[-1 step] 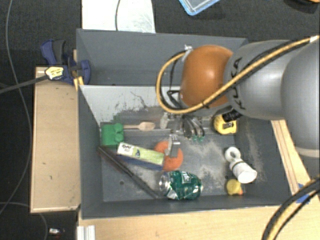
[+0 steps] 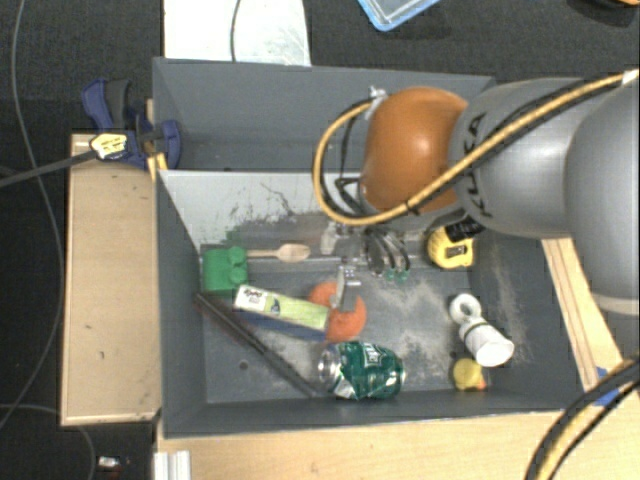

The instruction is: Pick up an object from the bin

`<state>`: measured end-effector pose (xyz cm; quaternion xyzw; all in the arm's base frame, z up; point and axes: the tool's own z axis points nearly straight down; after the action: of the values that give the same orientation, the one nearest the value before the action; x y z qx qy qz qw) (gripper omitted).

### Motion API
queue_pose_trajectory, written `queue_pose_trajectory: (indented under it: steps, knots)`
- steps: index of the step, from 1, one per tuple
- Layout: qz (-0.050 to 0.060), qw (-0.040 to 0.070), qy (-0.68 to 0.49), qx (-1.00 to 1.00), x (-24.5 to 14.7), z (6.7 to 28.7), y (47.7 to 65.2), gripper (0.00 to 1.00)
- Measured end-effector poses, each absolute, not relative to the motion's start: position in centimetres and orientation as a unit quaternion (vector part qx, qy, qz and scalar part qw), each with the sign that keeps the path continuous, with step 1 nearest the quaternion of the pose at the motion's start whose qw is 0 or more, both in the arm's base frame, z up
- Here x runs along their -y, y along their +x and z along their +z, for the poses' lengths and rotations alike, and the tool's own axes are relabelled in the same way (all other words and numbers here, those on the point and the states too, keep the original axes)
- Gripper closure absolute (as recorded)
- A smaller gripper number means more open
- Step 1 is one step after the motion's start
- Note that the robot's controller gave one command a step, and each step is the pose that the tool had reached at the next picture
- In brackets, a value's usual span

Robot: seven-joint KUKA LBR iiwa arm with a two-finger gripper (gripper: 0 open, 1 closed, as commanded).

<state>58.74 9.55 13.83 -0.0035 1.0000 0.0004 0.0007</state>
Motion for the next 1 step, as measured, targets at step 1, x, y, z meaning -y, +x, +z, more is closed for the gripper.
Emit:
queue_pose_trajectory:
  steps: [1]
  knots:
    - [0.0,0.003,-0.093,-0.996,-9.32,11.18,57.99,0.0]
